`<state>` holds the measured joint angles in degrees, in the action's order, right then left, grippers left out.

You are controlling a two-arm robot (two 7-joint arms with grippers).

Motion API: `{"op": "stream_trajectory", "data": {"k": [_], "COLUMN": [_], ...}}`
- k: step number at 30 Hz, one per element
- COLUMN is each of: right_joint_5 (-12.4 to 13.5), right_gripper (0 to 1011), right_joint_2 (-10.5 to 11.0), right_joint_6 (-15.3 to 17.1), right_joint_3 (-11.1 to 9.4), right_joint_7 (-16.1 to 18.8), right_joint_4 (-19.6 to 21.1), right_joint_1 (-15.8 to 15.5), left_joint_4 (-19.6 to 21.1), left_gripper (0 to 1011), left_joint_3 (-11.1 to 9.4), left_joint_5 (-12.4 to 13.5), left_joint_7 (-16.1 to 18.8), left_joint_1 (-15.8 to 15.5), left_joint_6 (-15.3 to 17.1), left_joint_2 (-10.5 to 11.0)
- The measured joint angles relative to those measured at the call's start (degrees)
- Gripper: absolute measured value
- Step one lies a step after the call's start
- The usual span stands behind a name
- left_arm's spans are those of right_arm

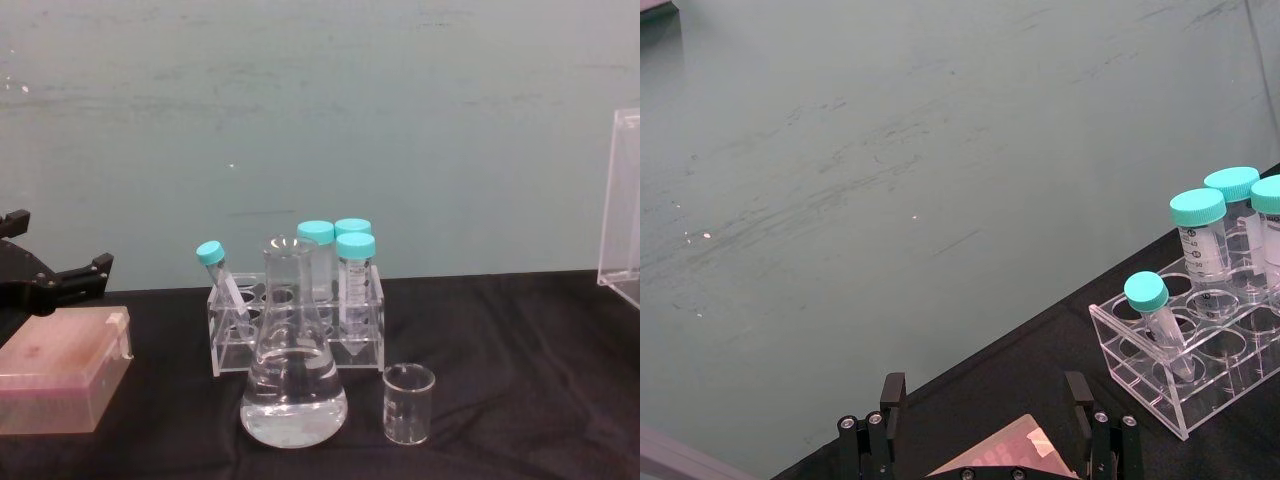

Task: Place the experimental apparatus aside using one hand.

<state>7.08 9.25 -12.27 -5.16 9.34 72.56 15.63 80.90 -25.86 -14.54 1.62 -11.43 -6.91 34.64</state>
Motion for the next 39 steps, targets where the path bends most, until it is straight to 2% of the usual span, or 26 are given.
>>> {"op": "stream_trajectory", "data": {"k": [39], "right_joint_5": [-0.6], "right_gripper": [611], "right_joint_2": [0.6], "right_joint_6": [-0.2], "right_joint_3": [-0.8], "right_joint_7": [-0.4], "right_joint_4": [-2.7], "right_joint_1": [1.2], "left_joint_4": [0.0], "left_gripper": [1000], "left_joint_3": [0.0], "left_joint_5": [0.0], "left_joint_7": [0.0], "left_joint_1": [0.0], "left_joint_6": [0.0], "left_joint_2": [0.0]}}
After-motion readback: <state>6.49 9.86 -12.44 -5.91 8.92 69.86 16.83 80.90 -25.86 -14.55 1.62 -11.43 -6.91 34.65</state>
